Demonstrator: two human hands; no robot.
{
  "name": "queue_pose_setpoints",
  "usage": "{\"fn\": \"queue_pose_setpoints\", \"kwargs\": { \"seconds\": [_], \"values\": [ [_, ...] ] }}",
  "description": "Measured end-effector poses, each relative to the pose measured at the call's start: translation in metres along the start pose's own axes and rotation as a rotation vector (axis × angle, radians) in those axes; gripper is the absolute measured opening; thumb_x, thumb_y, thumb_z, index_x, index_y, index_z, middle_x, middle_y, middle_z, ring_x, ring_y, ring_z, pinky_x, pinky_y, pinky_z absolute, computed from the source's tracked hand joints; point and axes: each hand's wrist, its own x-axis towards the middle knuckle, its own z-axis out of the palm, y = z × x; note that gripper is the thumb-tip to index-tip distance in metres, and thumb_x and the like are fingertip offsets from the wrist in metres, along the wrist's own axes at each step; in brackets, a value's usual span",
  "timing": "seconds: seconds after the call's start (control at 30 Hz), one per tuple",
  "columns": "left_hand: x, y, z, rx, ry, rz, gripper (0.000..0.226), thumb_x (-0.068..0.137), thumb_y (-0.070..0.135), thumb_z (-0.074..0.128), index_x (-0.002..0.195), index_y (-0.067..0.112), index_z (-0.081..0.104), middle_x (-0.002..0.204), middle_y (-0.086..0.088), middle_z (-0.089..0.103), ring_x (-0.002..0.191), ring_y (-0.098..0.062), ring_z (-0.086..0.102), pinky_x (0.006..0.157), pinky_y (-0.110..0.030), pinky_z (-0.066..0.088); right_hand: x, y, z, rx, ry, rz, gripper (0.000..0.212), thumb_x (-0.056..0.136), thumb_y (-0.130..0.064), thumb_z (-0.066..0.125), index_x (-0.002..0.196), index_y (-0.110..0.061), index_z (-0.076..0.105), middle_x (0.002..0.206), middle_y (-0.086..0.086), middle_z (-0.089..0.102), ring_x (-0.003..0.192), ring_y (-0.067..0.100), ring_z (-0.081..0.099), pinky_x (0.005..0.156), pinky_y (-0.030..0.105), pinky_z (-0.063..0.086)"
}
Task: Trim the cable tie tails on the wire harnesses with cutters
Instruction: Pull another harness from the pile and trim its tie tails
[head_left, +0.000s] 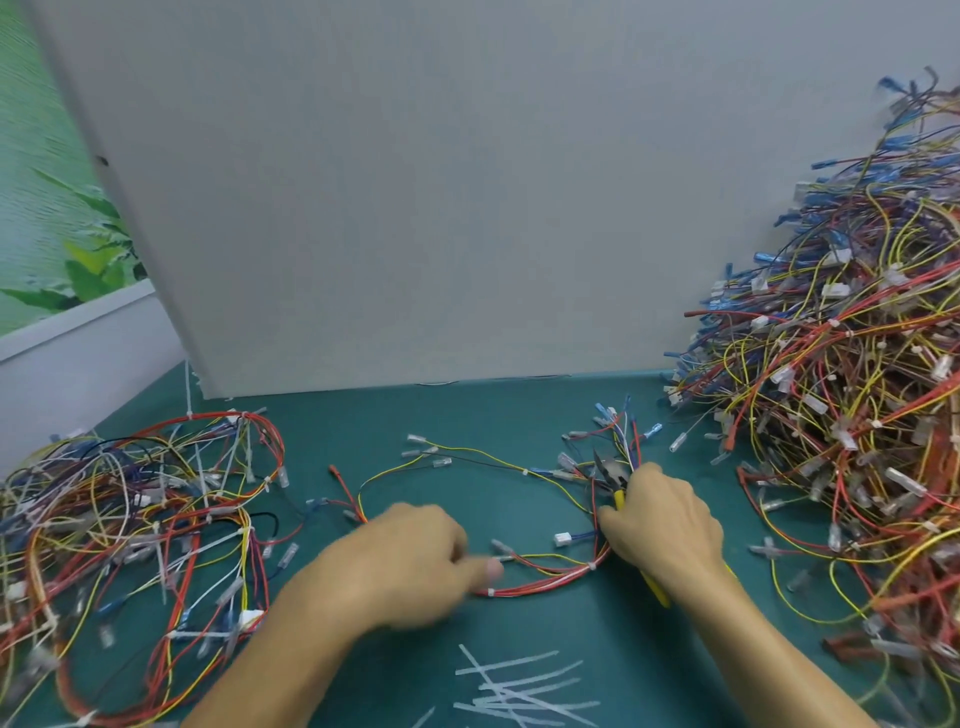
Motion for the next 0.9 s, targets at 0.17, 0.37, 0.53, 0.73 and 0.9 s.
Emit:
{"fn": "queue_pose_setpoints", "kwargs": {
  "seconds": [0.17, 0.37, 0.53, 0.73, 0.9],
  "values": [
    [0.021, -0.03, 0.011, 0.093, 0.169, -0.396, 0.051, 0.088, 0.062, 0.045, 0.067, 0.015, 0.042, 0.105, -0.011, 0.064, 0.078, -0.027, 0.05, 0.068, -0.03, 0.04, -0.002, -0.001, -0.003, -0.036, -0.006, -0.002, 0.02, 0.078, -0.021, 0.056, 0.089, -0.013, 0.041, 0.105, 0.01, 0.063, 0.098, 0.034, 0.059, 0.068, 0.032, 0.034],
    [0.032, -0.032, 0.023, 0.01, 0.187, -0.427, 0.04, 0.075, 0.052, 0.062, 0.066, 0.016, 0.047, 0.094, -0.009, 0.063, 0.083, -0.029, 0.057, 0.066, -0.029, 0.042, -0.006, 0.0, -0.01, 0.004, -0.024, 0.036, 0.017, 0.075, -0.018, 0.058, 0.082, -0.015, 0.042, 0.089, 0.009, 0.053, 0.078, 0.031, 0.044, 0.067, 0.031, 0.035],
    [0.033, -0.032, 0.019, -0.227, 0.293, -0.333, 0.026, 0.08, 0.031, 0.062, 0.069, 0.007, 0.059, 0.072, -0.01, 0.064, 0.074, -0.029, 0.061, 0.064, -0.031, 0.049, -0.004, 0.0, -0.013, 0.173, -0.034, 0.108, 0.013, 0.07, -0.02, 0.062, 0.081, -0.015, 0.058, 0.081, 0.008, 0.053, 0.078, 0.033, 0.047, 0.067, 0.031, 0.037],
    [0.036, -0.034, 0.019, -0.804, 0.49, -0.159, 0.013, 0.085, 0.014, 0.068, 0.072, 0.011, 0.07, 0.067, -0.009, 0.068, 0.046, -0.009, 0.057, 0.042, -0.022, 0.048, 0.003, -0.001, -0.024, 0.715, -0.02, -0.002, 0.004, 0.073, -0.011, 0.072, 0.071, -0.012, 0.068, 0.068, 0.012, 0.065, 0.071, 0.028, 0.06, 0.059, 0.03, 0.044],
    [0.04, -0.036, 0.021, -1.001, 0.515, -0.094, 0.013, 0.088, 0.006, 0.063, 0.08, 0.011, 0.071, 0.064, -0.003, 0.064, 0.051, -0.01, 0.059, 0.048, -0.026, 0.053, -0.001, -0.007, -0.027, 1.138, -0.119, -0.003, 0.015, 0.081, -0.004, 0.073, 0.078, -0.018, 0.069, 0.061, -0.004, 0.063, 0.049, 0.001, 0.057, 0.054, 0.022, 0.044]
  ]
}}
